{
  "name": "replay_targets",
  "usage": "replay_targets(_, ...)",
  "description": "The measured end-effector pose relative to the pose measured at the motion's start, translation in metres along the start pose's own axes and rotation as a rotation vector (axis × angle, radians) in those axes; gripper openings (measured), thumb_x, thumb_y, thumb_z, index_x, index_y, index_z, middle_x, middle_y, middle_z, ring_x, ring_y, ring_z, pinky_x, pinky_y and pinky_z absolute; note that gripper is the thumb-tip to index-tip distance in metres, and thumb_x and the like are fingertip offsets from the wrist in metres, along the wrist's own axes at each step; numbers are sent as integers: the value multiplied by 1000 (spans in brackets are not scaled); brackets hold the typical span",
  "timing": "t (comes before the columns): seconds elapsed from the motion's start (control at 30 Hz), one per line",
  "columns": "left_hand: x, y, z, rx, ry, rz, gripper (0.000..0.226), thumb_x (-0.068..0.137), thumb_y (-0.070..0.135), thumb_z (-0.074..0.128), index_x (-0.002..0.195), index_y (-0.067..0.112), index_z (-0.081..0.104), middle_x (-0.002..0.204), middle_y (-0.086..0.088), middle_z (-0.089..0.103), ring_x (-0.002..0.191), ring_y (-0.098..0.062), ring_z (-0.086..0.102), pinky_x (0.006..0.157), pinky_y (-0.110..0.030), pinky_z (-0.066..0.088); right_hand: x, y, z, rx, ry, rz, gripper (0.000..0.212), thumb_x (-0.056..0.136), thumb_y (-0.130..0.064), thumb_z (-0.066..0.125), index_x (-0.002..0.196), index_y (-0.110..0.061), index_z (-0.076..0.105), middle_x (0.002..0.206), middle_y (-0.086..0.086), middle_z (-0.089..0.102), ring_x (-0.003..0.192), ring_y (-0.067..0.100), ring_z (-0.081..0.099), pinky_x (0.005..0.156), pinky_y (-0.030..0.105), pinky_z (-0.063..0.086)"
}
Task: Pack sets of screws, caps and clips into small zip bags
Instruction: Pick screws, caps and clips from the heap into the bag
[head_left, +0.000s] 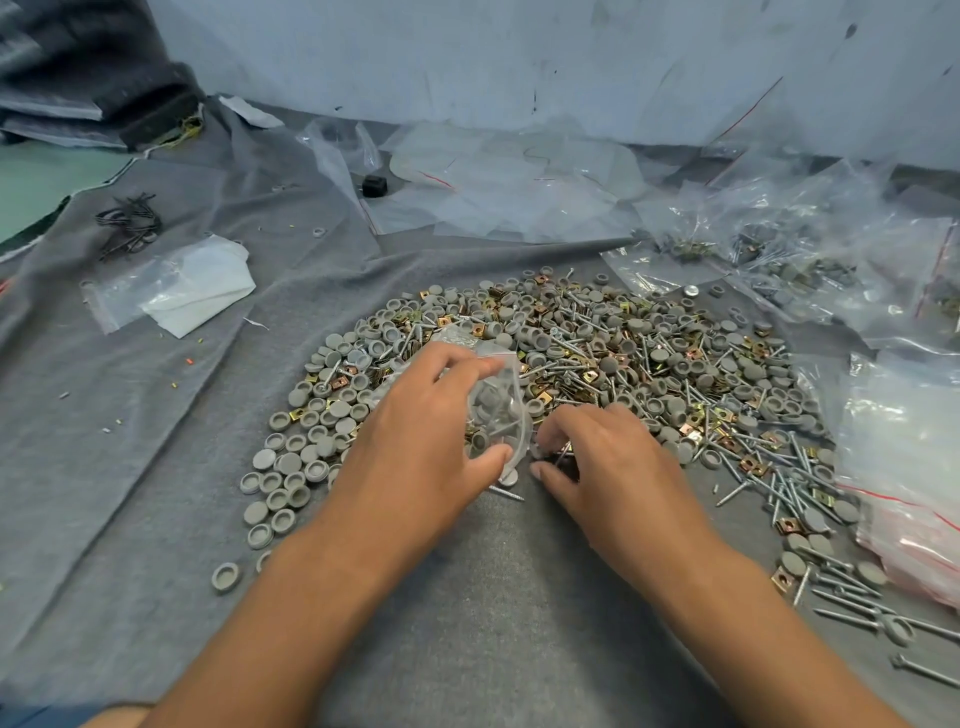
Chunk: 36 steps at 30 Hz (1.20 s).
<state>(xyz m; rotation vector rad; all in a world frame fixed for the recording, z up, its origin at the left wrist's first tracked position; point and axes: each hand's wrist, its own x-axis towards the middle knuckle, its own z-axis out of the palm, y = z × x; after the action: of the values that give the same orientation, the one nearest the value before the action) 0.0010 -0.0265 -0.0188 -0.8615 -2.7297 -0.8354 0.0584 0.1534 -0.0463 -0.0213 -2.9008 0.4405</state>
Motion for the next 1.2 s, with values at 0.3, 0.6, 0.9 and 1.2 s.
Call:
replay_targets(0.3,-1,0,0,-4,3,-5,72,80,39,81,145,30,50,126,21,43,108,5,44,96,-15,36,2,1,1,27,-79,-34,25,90,-56,62,104,-38,53,101,-22,52,95,5,39,74,25,36)
replay_targets(0.6,1,-2,-1,-20,0,-7,72,78,36,83,143,27,53,124,18,44,95,0,46,92,-22,47,0,-9,8,48,-113,-81,27,89,-60,59,103,-39,49,97,-18,49,94,9,44,77,28,38)
replay_targets(0.9,1,-1,-2,-29,2,-14,71,78,37,82,143,27,54,120,20,44,88,0,43,88,-21,44,0,-9,6,63,-243,-190,24,104,-42,46,123,-28,52,110,-7,49,95,15,53,80,31,47)
replay_targets(1.2,1,-1,-1,-29,-17,-11,73,78,39,81,144,29,51,120,22,42,86,10,44,85,-16,40,3,8,-2,309,-175,-43,19,103,-34,51,117,-41,40,92,-20,56,85,-1,54,74,25,48)
